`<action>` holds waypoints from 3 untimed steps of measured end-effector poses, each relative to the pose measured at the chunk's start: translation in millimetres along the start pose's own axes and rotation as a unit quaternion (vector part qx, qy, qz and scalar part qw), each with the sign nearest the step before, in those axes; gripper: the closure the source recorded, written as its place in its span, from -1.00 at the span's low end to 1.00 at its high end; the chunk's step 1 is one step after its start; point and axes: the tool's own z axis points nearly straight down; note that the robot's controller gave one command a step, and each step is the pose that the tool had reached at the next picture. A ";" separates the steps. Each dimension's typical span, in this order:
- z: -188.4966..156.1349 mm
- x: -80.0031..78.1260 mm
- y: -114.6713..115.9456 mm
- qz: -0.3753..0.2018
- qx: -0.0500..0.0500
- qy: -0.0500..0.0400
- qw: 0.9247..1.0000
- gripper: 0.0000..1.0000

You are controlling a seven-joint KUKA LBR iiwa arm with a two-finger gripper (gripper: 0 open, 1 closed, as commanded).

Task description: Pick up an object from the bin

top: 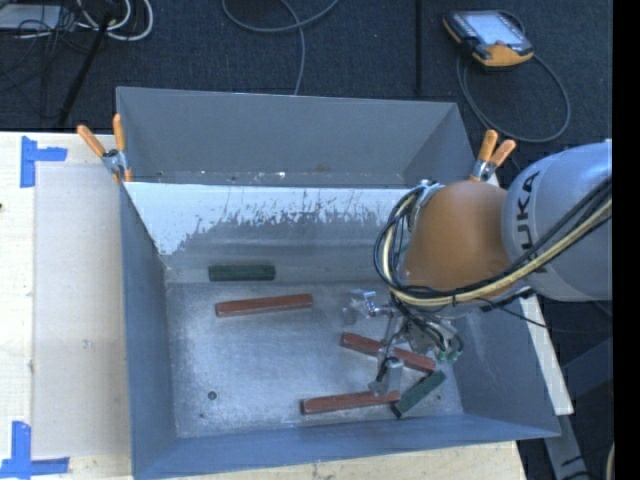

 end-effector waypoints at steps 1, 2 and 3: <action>42.8 -37.0 -2.0 0.041 -0.001 0.002 0.999 1.00; 42.8 -37.0 -2.2 0.042 -0.001 0.002 0.999 -1.00; 42.8 -37.0 -2.2 0.042 -0.001 0.002 0.999 -1.00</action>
Offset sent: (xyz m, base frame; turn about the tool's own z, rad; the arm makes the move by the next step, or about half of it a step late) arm 0.0000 0.0000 0.0000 0.0000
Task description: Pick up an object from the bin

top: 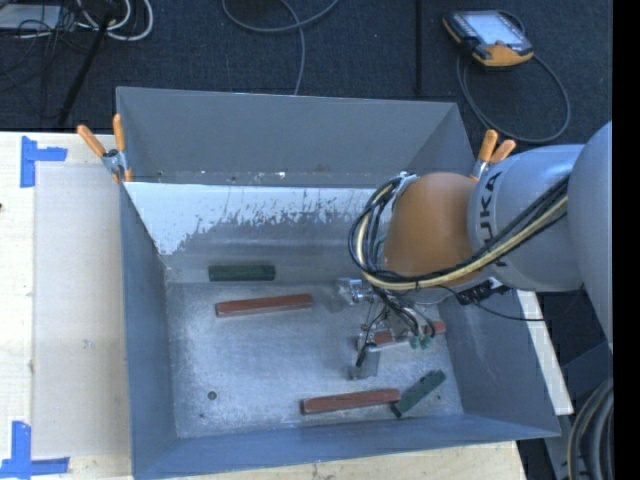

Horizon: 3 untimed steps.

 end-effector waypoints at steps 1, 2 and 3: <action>-1.3 7.8 -9.2 -0.030 -0.001 0.000 1.000 -1.00; -0.9 13.7 -58.5 -0.109 0.000 0.000 0.994 1.00; -0.8 13.7 -58.5 -0.109 0.000 0.000 0.994 1.00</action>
Offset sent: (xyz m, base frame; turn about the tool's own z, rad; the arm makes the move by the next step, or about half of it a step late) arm -0.0081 -0.0590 0.0009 -0.2220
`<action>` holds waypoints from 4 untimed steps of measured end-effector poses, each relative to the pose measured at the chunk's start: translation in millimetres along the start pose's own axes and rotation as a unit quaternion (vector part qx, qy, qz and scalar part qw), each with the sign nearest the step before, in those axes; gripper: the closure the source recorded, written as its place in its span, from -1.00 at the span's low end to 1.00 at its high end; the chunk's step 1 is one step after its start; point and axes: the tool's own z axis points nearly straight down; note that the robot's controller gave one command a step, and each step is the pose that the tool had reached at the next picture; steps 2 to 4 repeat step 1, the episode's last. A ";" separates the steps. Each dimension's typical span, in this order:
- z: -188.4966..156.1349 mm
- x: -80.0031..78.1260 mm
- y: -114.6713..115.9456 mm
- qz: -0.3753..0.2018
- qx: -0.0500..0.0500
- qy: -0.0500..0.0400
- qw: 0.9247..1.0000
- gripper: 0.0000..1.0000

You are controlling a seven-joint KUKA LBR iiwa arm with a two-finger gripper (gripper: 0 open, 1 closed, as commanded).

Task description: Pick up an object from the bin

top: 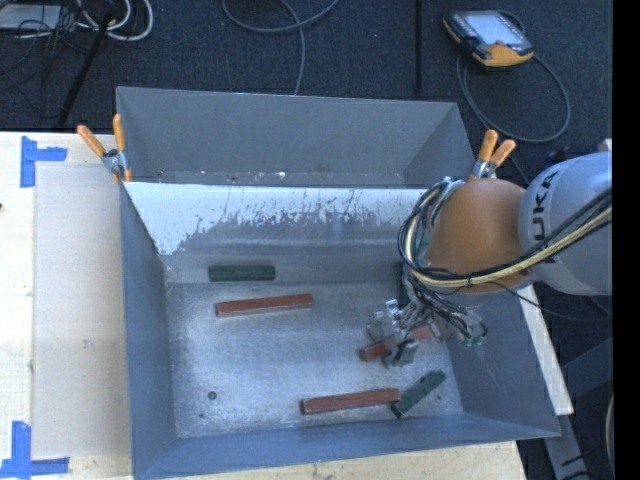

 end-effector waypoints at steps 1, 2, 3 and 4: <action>-184.9 10.3 -3.5 -0.027 0.002 -0.004 1.000 1.00; -184.9 10.3 -3.5 -0.027 0.002 -0.004 1.000 1.00; -184.9 10.3 -3.5 -0.027 0.002 -0.004 1.000 1.00; -184.9 10.3 -3.5 -0.027 0.002 -0.004 1.000 1.00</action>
Offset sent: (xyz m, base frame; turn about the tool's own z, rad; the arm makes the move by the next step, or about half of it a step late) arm 0.0000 0.0000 0.0000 0.0000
